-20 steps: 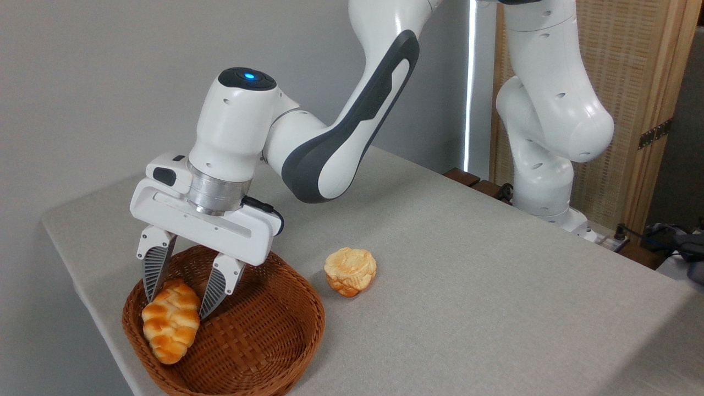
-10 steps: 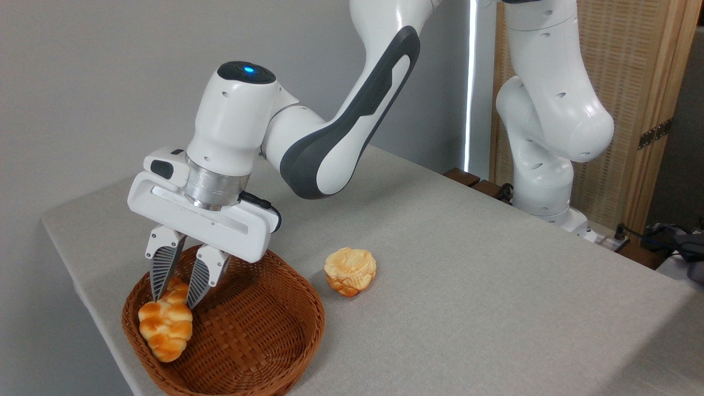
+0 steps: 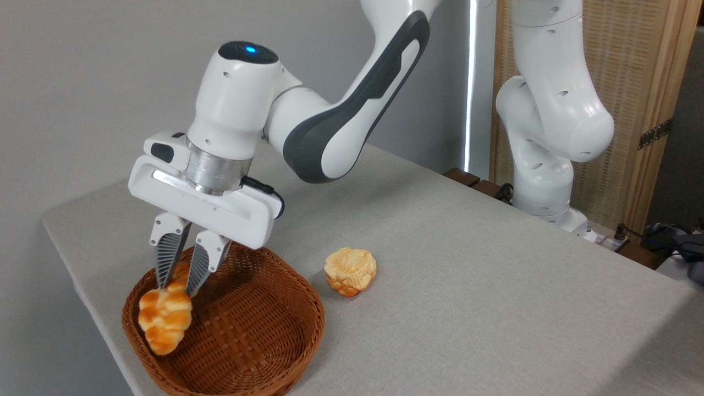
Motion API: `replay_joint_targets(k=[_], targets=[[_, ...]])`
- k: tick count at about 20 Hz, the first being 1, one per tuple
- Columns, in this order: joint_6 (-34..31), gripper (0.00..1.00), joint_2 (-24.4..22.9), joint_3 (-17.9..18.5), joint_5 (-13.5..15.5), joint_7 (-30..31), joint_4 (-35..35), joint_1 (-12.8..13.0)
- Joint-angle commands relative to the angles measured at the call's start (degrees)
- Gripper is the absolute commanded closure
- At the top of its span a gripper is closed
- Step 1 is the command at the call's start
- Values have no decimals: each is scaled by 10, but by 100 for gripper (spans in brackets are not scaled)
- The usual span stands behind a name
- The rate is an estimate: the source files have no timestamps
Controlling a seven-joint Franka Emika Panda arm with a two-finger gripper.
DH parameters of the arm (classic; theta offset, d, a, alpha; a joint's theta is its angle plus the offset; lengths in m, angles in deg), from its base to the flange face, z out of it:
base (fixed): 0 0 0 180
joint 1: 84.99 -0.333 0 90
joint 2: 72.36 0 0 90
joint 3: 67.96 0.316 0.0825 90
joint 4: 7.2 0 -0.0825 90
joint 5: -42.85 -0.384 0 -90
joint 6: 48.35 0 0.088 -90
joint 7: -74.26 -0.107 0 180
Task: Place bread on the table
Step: 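Close the gripper on the braided roll and lift it from the basket, then carry the braided roll out of the basket toward the round bun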
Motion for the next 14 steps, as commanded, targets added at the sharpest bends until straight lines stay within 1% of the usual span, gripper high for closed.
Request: replay_joint_targets(k=[1,3,6,8,11,14], targets=[[-86,79,-37,13,-7,-46,-2,-2],[-119,79,-48,21,-7,-64,-1,-2],[-125,79,-58,25,-7,-67,-1,-2],[-128,78,-69,38,-7,-67,-2,-2],[-159,77,-83,41,-7,-71,-2,-2],[-229,76,-106,41,-7,-124,-2,-2]])
